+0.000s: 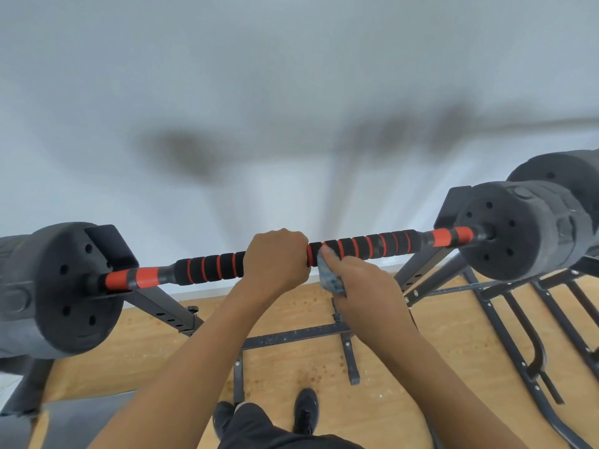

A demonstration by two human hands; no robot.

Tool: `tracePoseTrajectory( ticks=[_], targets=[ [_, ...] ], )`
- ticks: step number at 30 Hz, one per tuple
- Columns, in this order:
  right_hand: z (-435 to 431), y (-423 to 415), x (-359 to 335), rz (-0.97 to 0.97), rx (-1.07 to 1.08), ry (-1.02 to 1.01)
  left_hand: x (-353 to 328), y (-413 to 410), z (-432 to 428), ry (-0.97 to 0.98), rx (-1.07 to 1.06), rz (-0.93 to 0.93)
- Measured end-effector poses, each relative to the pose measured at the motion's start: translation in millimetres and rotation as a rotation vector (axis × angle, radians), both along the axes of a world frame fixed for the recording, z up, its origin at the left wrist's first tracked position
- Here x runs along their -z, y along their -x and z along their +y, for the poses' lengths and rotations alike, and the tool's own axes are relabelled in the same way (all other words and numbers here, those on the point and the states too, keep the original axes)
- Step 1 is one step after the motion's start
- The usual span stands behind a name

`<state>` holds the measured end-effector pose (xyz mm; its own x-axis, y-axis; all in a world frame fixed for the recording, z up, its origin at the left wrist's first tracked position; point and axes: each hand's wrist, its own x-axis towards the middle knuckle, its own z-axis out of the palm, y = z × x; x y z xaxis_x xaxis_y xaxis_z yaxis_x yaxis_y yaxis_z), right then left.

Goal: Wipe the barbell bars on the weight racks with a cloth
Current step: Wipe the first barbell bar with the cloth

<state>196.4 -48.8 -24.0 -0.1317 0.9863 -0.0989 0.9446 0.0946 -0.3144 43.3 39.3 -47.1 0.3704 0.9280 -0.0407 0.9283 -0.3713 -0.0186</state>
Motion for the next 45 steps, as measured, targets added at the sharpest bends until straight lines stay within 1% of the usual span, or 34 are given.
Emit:
tracePoseTrajectory(
  ticks=[3,4,6,8,10,11,14,16,17,18,21,23,24,26,27,28,29,30,31,32,33,35,36,38,39,40,41,42,43,44,45],
  targets=[
    [-20,-8,1,-0.018,-0.022,-0.038,-2,3,7,0.104,0.006,-0.053],
    [-22,-13,1,0.012,-0.021,-0.068,-4,4,8,0.119,0.014,-0.070],
    [-13,-26,-5,0.124,-0.004,-0.180,-4,6,7,0.080,0.037,-0.104],
    [14,-34,-20,0.157,0.009,-0.234,-2,7,1,-0.034,0.090,-0.112],
    [47,-38,-27,0.139,0.031,-0.141,6,1,-10,-0.182,0.145,-0.081],
    [61,-36,-28,0.091,0.031,-0.069,10,-3,-14,-0.227,0.152,-0.064],
    [81,-24,-23,-0.022,0.027,0.007,23,-10,-16,-0.278,0.097,0.003],
    [81,-16,-27,-0.031,0.069,0.025,23,-11,-9,-0.326,0.070,0.015],
    [79,-15,-29,-0.025,0.076,0.036,21,-11,-4,-0.301,0.065,0.014],
    [77,-14,-29,-0.007,0.078,0.044,17,-11,1,-0.228,0.064,0.003],
    [64,-15,-26,0.022,0.069,0.011,4,-13,23,0.089,0.046,-0.040],
    [54,-15,-21,-0.005,0.033,-0.041,-7,-12,41,0.411,0.033,-0.074],
    [49,-15,-17,0.002,0.021,-0.068,-12,-11,51,0.616,0.027,-0.136],
    [42,-15,-10,0.041,0.034,-0.099,-22,-8,66,1.006,-0.002,-0.228],
    [40,-16,-6,0.063,0.048,-0.106,-26,-7,71,1.141,-0.006,-0.246],
    [37,-16,-4,0.088,0.058,-0.114,-28,-7,74,1.223,0.001,-0.257],
    [33,-17,-1,0.104,0.065,-0.111,-30,-6,75,1.247,0.015,-0.267],
    [29,-17,2,0.114,0.069,-0.108,-31,-6,75,1.213,0.029,-0.285],
    [26,-17,3,0.119,0.073,-0.103,-30,-6,72,1.112,0.044,-0.304],
    [25,-17,4,0.126,0.076,-0.102,-29,-5,67,0.947,0.060,-0.310],
    [25,-17,5,0.128,0.077,-0.109,-28,-5,59,0.725,0.074,-0.276],
    [26,-17,8,0.128,0.071,-0.124,-20,-6,36,0.268,0.095,-0.089],
    [27,-18,9,0.130,0.069,-0.127,-13,-8,24,0.109,0.108,-0.008],
    [27,-19,14,0.138,0.073,-0.120,0,-12,11,-0.077,0.133,0.036],
    [25,-20,16,0.149,0.080,-0.113,3,-12,11,-0.109,0.138,0.029],
    [23,-19,18,0.164,0.091,-0.110,4,-13,14,-0.096,0.135,0.020],
    [21,-19,19,0.181,0.099,-0.112,3,-13,20,-0.046,0.129,0.010],
    [19,-19,21,0.193,0.105,-0.114,1,-13,28,0.045,0.120,-0.002],
    [17,-18,23,0.200,0.106,-0.118,-1,-12,36,0.181,0.111,-0.029],
    [15,-18,25,0.201,0.104,-0.124,-4,-12,45,0.363,0.103,-0.086],
    [14,-18,27,0.199,0.100,-0.127,-7,-11,55,0.586,0.089,-0.167]
  ],
)
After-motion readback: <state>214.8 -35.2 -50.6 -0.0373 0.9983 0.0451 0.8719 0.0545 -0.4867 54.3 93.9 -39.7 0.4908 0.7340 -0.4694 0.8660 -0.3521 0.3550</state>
